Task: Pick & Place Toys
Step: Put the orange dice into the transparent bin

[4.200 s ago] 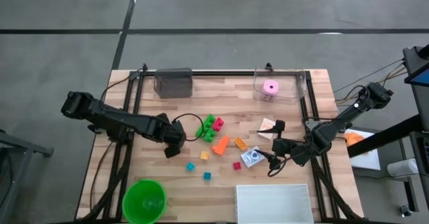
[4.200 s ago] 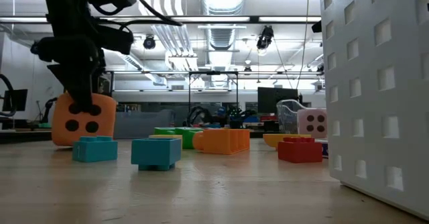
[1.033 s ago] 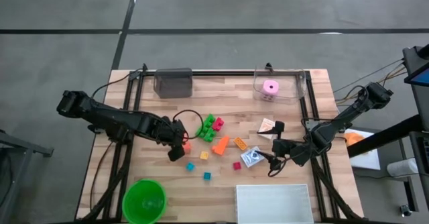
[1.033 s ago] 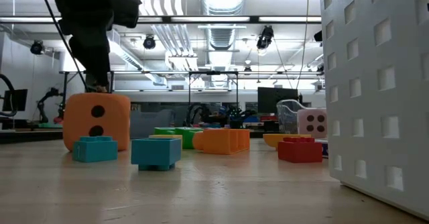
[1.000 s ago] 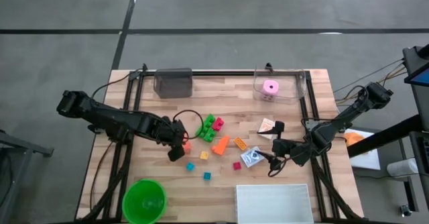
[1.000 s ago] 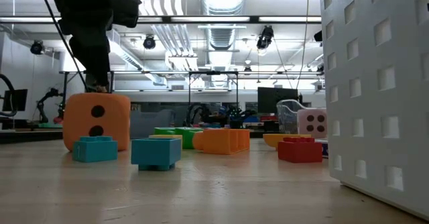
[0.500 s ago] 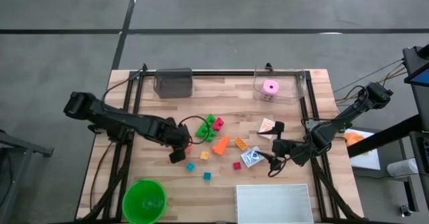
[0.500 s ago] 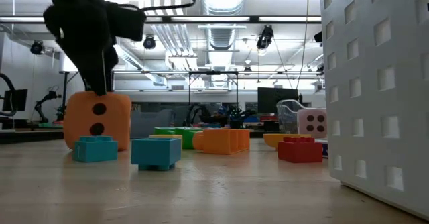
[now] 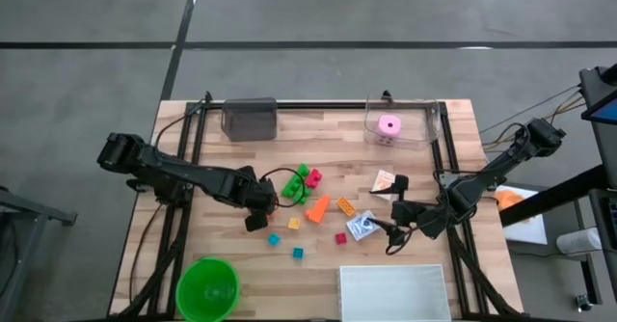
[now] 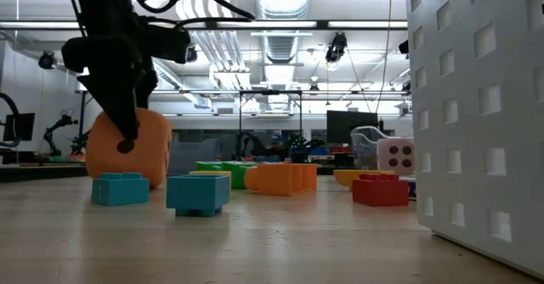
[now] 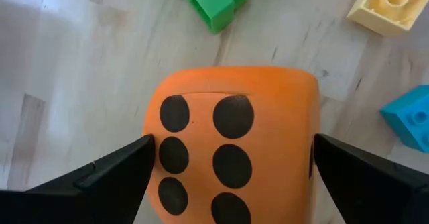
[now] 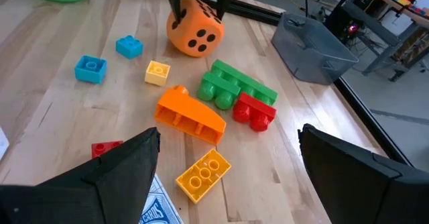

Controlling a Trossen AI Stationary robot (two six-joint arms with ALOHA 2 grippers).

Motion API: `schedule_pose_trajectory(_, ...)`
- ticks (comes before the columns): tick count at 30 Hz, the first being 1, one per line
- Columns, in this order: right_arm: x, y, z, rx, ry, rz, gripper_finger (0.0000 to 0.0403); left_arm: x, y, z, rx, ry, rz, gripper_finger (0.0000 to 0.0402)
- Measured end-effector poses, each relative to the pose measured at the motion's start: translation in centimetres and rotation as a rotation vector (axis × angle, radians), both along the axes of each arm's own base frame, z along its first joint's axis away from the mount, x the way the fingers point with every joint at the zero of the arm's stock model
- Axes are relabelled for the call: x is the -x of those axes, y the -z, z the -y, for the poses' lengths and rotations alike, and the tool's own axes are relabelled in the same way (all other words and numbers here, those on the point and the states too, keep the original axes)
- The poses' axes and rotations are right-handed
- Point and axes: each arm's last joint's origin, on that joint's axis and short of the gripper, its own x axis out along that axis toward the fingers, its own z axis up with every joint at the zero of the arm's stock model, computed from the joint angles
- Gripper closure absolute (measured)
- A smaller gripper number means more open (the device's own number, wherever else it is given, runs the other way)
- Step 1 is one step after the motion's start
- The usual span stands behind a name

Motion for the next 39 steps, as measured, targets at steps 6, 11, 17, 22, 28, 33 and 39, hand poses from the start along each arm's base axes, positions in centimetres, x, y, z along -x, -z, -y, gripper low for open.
schedule_pose_trajectory(6,0.0,0.0,0.0,0.000,0.000,0.000,0.0052,0.0,0.2,-0.1,-0.038,0.005,0.013,0.0064)
schedule_pose_trajectory(11,0.0,0.0,0.0,0.000,0.001,0.000,0.0052,0.0,0.2,-0.2,-0.072,-0.098,0.050,0.0092)
schedule_pose_trajectory(17,0.0,0.0,0.0,-0.001,0.000,0.000,0.0052,0.1,0.2,-0.2,-0.075,-0.084,0.046,0.0050)
schedule_pose_trajectory(22,0.0,0.0,0.0,-0.009,-0.002,0.000,0.0052,0.1,0.3,-0.2,-0.079,-0.101,0.048,0.0019)
schedule_pose_trajectory(28,0.0,0.0,-0.1,-0.009,-0.005,-0.002,0.0052,0.5,0.8,-0.4,-0.092,-0.095,0.038,0.0031)
schedule_pose_trajectory(33,0.0,0.0,-0.1,-0.008,-0.005,-0.002,0.0052,0.8,1.3,-0.5,-0.096,-0.099,0.034,0.0110)
schedule_pose_trajectory(39,0.0,0.0,-0.1,-0.009,-0.005,-0.002,0.0052,0.7,1.3,-0.4,-0.100,-0.080,0.044,0.0152)
